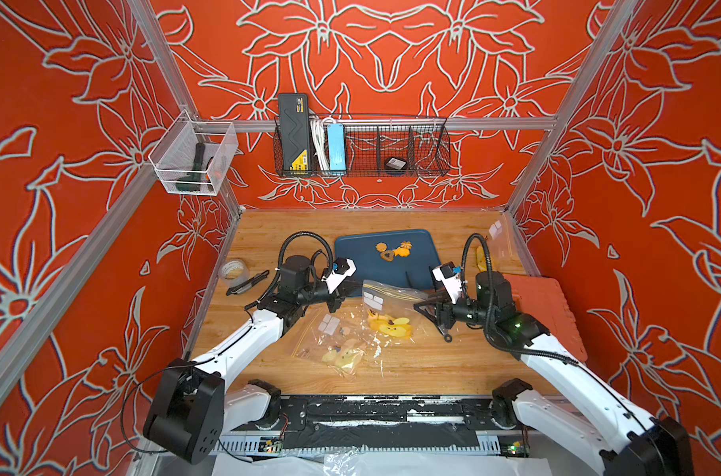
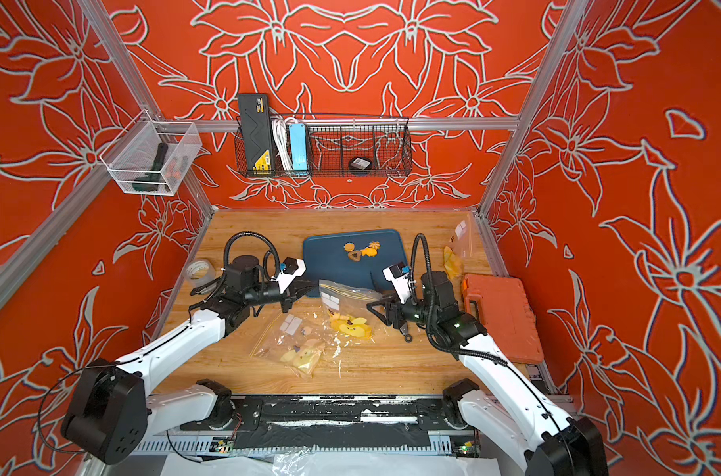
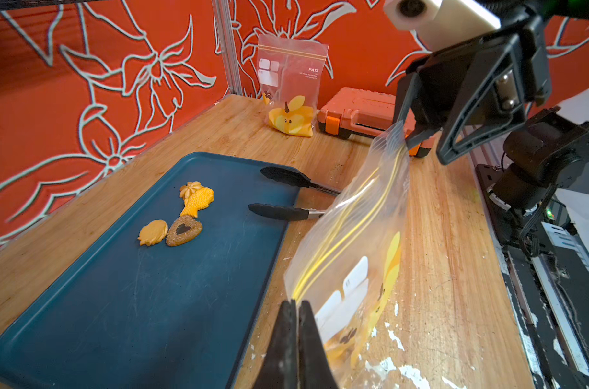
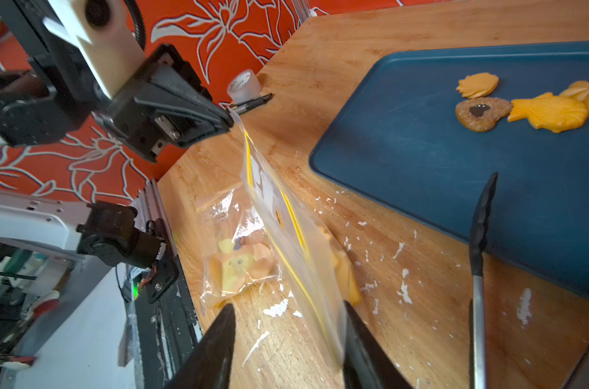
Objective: Put the cookies into a resealable bag to prevent moisture
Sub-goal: Close the ziploc bag at the center of the board.
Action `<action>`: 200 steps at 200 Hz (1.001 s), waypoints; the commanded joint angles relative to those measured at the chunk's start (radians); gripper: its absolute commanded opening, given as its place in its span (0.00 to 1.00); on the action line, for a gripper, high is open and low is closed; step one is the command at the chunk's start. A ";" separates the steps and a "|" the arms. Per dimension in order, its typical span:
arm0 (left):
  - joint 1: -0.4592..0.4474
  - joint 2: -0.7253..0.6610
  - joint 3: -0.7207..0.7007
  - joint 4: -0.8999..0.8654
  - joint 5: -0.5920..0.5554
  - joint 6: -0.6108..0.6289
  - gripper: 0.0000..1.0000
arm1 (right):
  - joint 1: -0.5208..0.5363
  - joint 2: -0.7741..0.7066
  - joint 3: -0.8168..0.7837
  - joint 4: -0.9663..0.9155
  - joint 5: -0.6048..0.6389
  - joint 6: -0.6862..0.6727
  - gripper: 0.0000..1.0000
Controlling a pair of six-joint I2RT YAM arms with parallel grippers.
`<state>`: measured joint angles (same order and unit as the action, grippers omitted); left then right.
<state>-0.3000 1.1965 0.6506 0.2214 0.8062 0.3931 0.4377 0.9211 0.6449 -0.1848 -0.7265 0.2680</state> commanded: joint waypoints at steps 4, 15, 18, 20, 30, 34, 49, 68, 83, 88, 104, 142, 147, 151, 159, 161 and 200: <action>0.004 0.012 0.008 0.012 0.031 0.010 0.00 | 0.004 0.025 0.078 -0.173 -0.020 -0.039 0.51; 0.004 0.012 0.009 0.012 0.034 0.008 0.00 | 0.004 0.022 0.103 -0.222 -0.011 -0.056 0.51; 0.004 0.013 0.009 0.012 0.035 0.008 0.00 | 0.004 0.021 0.112 -0.237 -0.002 -0.056 0.51; 0.004 0.014 0.009 0.013 0.036 0.009 0.00 | 0.004 0.020 0.118 -0.250 0.008 -0.056 0.51; 0.004 0.016 0.008 0.013 0.037 0.009 0.00 | 0.005 0.024 0.156 -0.322 0.044 -0.074 0.51; 0.003 0.017 0.010 0.013 0.039 0.009 0.00 | 0.006 0.028 0.170 -0.349 0.051 -0.082 0.51; 0.004 0.025 0.013 0.016 0.060 0.007 0.00 | 0.006 0.058 0.220 -0.443 0.070 -0.107 0.50; 0.004 0.041 0.019 0.019 0.091 0.003 0.21 | 0.006 0.084 0.251 -0.502 0.048 -0.137 0.49; 0.004 0.055 0.024 0.022 0.110 0.001 0.41 | 0.007 0.081 0.248 -0.503 0.047 -0.148 0.49; 0.004 0.059 0.027 0.022 0.112 0.000 0.46 | 0.007 0.080 0.248 -0.504 0.054 -0.150 0.49; 0.004 0.073 0.032 0.040 0.115 -0.008 0.58 | 0.007 0.082 0.253 -0.504 0.046 -0.157 0.48; 0.004 0.154 0.083 0.056 0.139 -0.021 0.64 | 0.008 0.091 0.248 -0.492 0.029 -0.157 0.47; 0.003 0.168 0.087 0.062 0.139 -0.024 0.64 | 0.009 0.089 0.247 -0.492 0.029 -0.157 0.47; 0.002 0.176 0.090 0.067 0.140 -0.028 0.64 | 0.009 0.087 0.247 -0.492 0.031 -0.158 0.47; 0.002 0.190 0.095 0.079 0.146 -0.034 0.64 | 0.008 0.085 0.246 -0.495 0.033 -0.157 0.46; 0.002 0.193 0.095 0.082 0.147 -0.035 0.64 | 0.008 0.084 0.246 -0.495 0.033 -0.159 0.46; -0.011 0.243 0.123 0.069 0.215 -0.020 0.53 | 0.010 0.084 0.259 -0.519 0.047 -0.167 0.45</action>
<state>-0.3012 1.4147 0.7448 0.2787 0.9436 0.3592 0.4400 1.0119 0.8749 -0.6651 -0.6868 0.1356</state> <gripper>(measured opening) 0.598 0.456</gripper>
